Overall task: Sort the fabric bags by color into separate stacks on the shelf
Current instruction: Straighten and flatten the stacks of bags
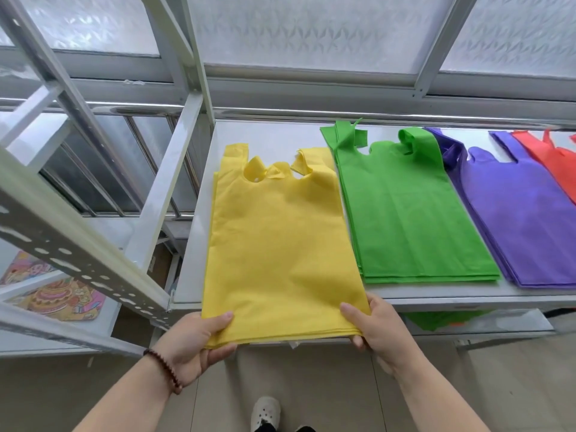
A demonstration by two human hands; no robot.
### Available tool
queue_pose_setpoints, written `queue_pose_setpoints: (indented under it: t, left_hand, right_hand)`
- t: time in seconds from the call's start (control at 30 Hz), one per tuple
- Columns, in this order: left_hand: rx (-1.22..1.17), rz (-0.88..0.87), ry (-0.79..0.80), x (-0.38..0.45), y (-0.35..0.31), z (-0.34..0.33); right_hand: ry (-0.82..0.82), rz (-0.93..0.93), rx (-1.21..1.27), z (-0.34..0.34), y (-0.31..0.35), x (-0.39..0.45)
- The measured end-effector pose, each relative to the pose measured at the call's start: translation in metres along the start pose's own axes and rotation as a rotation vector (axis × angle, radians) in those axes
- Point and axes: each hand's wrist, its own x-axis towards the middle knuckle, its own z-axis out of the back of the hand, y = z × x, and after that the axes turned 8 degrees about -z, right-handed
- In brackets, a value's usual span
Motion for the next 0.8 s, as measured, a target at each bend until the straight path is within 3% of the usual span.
queue_pose_setpoints:
  t: [0.03,0.13,0.2,0.23,0.3,0.4,0.5,0.57,0.7,0.8]
  left_hand:
    - [0.171,-0.006,0.001,-0.003,-0.001,0.000]
    - [0.999,-0.160,-0.062,-0.010,-0.019,0.003]
    - [1.276,-0.317,-0.180,-0.004,-0.043,-0.003]
    - [1.282,-0.374,-0.214,0.003,-0.056,-0.010]
    - [1.052,-0.428,-0.247,0.019,-0.081,-0.028]
    - [0.639,-0.474,-0.333,0.060,-0.113,-0.051]
    - [0.569,-0.452,-0.440,0.095,-0.136,-0.057]
    - [0.599,-0.432,-0.467,0.111,-0.142,-0.061]
    - [0.783,-0.415,-0.313,0.114,-0.151,-0.075]
    - [0.682,-0.318,-0.129,0.111,-0.152,-0.068]
  right_hand:
    - [0.003,0.013,-0.083,0.003,0.002,-0.001]
    - [-0.036,0.063,-0.503,0.011,0.018,0.000]
    - [-0.110,0.054,-0.681,0.012,0.040,0.005]
    - [-0.161,0.049,-0.756,0.010,0.053,0.009]
    - [-0.196,0.039,-0.800,0.008,0.078,0.026]
    - [-0.134,-0.011,-0.415,0.006,0.113,0.068]
    - [-0.115,-0.054,-0.016,0.007,0.136,0.110]
    - [-0.086,-0.079,0.108,0.009,0.144,0.128]
    - [0.010,-0.175,0.105,0.017,0.150,0.136]
    - [0.117,-0.237,0.170,0.023,0.147,0.135]
